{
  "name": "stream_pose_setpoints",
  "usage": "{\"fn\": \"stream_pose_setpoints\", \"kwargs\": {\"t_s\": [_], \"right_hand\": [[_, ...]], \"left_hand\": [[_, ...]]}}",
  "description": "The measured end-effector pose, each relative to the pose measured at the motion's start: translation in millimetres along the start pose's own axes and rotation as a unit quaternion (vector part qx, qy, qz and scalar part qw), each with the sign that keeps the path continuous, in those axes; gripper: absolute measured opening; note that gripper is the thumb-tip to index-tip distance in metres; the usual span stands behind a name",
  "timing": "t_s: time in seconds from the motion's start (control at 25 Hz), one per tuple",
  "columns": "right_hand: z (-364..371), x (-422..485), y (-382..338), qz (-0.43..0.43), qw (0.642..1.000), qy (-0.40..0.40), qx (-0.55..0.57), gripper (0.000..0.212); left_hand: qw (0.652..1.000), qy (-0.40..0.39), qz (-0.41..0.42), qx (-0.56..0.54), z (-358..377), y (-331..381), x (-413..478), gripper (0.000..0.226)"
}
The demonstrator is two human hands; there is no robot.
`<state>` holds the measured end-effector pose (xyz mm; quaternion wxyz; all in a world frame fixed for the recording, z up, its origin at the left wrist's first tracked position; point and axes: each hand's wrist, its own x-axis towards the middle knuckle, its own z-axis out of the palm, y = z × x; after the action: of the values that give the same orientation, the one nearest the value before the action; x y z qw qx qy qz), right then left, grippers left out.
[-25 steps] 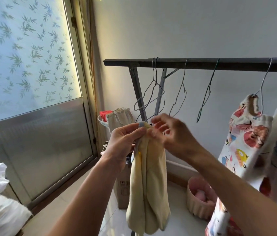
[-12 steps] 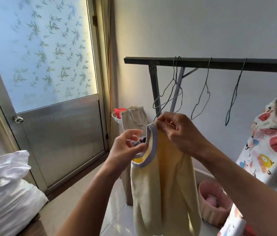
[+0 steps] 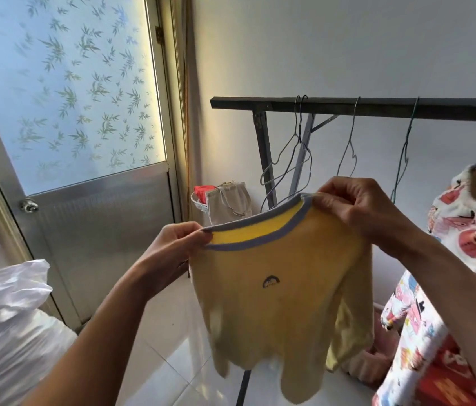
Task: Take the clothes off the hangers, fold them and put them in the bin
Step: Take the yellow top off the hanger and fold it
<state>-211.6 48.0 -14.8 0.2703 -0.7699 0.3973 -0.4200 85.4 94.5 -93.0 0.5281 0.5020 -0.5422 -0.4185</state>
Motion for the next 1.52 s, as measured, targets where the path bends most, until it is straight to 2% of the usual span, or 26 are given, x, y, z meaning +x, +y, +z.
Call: {"fn": "stream_pose_setpoints", "kwargs": {"t_s": [0.2, 0.28, 0.36, 0.4, 0.44, 0.52, 0.6, 0.68, 0.84, 0.96, 1.2, 1.44, 1.52], "right_hand": [[-2, -5, 9, 0.02, 0.998, -0.014, 0.06, 0.025], [-2, -6, 12, 0.036, 0.995, -0.012, 0.095, 0.023], [-4, -7, 14, 0.057, 0.99, -0.023, 0.128, 0.022], [-3, -7, 15, 0.067, 0.989, -0.028, 0.133, 0.023], [-1, -7, 16, 0.075, 0.989, -0.025, 0.124, 0.024], [9, -5, 20, 0.088, 0.991, 0.009, 0.102, 0.024], [25, -5, 23, 0.099, 0.989, 0.06, 0.088, 0.023], [42, -6, 23, 0.106, 0.987, 0.095, 0.079, 0.024], [70, -10, 15, 0.103, 0.984, 0.115, 0.086, 0.025], [84, -13, 8, 0.103, 0.983, 0.1, 0.114, 0.023], [102, -9, 2, 0.076, 0.989, 0.065, 0.107, 0.019], [99, -15, 1, 0.046, 0.995, -0.023, 0.085, 0.025], [94, -15, 3, 0.03, 0.995, -0.04, 0.084, 0.014]], "left_hand": [[0.991, -0.054, 0.036, 0.119, 0, 41, -3, 0.029], [0.99, -0.114, 0.024, 0.078, -11, 48, -6, 0.026], [0.985, -0.171, -0.004, 0.02, -20, 53, -9, 0.032], [0.986, -0.166, -0.014, 0.024, -21, 55, -10, 0.032], [0.99, -0.128, -0.017, 0.055, -18, 54, -10, 0.029], [0.992, -0.009, -0.016, 0.123, -7, 50, -8, 0.022], [0.989, 0.075, -0.018, 0.122, 8, 44, -6, 0.027], [0.99, 0.111, -0.022, 0.087, 20, 40, -6, 0.029], [0.994, 0.105, -0.009, 0.037, 49, 38, -15, 0.024], [0.995, 0.091, -0.013, -0.023, 65, 35, -18, 0.027], [0.997, 0.061, -0.002, -0.041, 90, 32, -18, 0.022], [0.992, 0.019, -0.011, -0.128, 90, 35, -23, 0.048], [0.991, 0.017, -0.012, -0.131, 87, 39, -27, 0.047]]}}
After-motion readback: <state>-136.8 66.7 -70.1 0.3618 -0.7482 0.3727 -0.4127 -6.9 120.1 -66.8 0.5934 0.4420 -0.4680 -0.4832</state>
